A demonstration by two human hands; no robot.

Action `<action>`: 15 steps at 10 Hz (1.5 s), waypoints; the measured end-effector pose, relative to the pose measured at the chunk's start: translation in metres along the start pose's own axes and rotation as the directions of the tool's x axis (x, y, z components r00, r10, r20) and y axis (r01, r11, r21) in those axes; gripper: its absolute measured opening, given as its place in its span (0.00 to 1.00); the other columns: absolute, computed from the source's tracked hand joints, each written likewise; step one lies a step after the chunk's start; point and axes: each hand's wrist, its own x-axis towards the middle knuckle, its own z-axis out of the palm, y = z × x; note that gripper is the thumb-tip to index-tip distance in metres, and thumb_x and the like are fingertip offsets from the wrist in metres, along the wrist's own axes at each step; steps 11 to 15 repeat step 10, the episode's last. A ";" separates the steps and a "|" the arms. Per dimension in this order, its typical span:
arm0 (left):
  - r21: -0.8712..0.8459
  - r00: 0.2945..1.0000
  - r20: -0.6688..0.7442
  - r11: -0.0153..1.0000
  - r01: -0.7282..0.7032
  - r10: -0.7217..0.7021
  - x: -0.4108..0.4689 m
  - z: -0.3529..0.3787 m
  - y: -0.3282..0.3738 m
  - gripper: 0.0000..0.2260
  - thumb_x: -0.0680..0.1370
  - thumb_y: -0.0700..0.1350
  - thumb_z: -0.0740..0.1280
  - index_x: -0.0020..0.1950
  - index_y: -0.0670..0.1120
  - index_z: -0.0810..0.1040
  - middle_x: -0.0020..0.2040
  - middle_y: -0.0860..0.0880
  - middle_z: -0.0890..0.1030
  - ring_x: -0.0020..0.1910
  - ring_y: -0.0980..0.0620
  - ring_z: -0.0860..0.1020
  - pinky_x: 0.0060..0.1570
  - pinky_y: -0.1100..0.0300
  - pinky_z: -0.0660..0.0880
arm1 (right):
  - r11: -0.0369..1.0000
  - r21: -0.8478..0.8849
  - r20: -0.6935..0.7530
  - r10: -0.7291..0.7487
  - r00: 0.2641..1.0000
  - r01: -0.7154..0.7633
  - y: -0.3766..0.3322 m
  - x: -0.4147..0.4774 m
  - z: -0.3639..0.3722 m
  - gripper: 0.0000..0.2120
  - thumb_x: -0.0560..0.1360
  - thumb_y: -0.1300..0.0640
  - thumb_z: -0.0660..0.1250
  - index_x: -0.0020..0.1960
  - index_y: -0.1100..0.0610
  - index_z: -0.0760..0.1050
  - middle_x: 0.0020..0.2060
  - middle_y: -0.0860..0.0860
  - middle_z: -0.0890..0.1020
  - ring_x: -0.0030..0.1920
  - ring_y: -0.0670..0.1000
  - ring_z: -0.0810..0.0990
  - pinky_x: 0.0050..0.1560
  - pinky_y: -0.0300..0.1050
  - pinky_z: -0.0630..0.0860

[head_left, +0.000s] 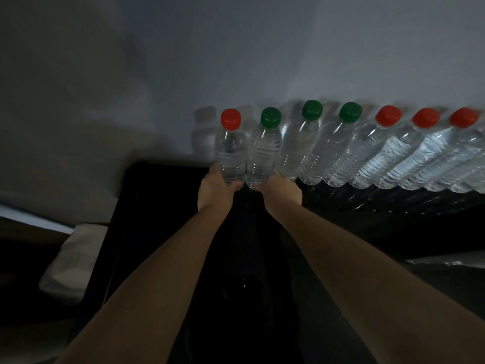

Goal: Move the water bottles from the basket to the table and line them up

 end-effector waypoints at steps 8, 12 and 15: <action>0.052 0.999 -0.018 0.998 0.046 -0.045 0.035 0.016 0.012 0.25 0.70 0.47 0.75 0.63 0.42 0.70 0.57 0.42 0.81 0.56 0.43 0.80 0.55 0.50 0.77 | 0.968 -0.159 -0.026 -0.199 0.980 0.192 0.006 0.013 -0.002 0.10 0.81 0.59 0.57 0.53 0.52 0.76 0.45 0.52 0.81 0.46 0.56 0.80 0.45 0.50 0.78; 0.157 0.992 -0.002 0.980 0.124 -0.126 0.021 0.009 0.022 0.34 0.72 0.53 0.74 0.70 0.43 0.61 0.60 0.40 0.79 0.58 0.40 0.78 0.54 0.48 0.76 | 0.981 -0.063 -0.031 -0.184 0.982 0.182 0.019 0.006 0.000 0.15 0.81 0.45 0.56 0.57 0.54 0.74 0.47 0.52 0.81 0.48 0.55 0.80 0.42 0.48 0.72; 0.157 0.992 -0.002 0.980 0.124 -0.126 0.021 0.009 0.022 0.34 0.72 0.53 0.74 0.70 0.43 0.61 0.60 0.40 0.79 0.58 0.40 0.78 0.54 0.48 0.76 | 0.981 -0.063 -0.031 -0.184 0.982 0.182 0.019 0.006 0.000 0.15 0.81 0.45 0.56 0.57 0.54 0.74 0.47 0.52 0.81 0.48 0.55 0.80 0.42 0.48 0.72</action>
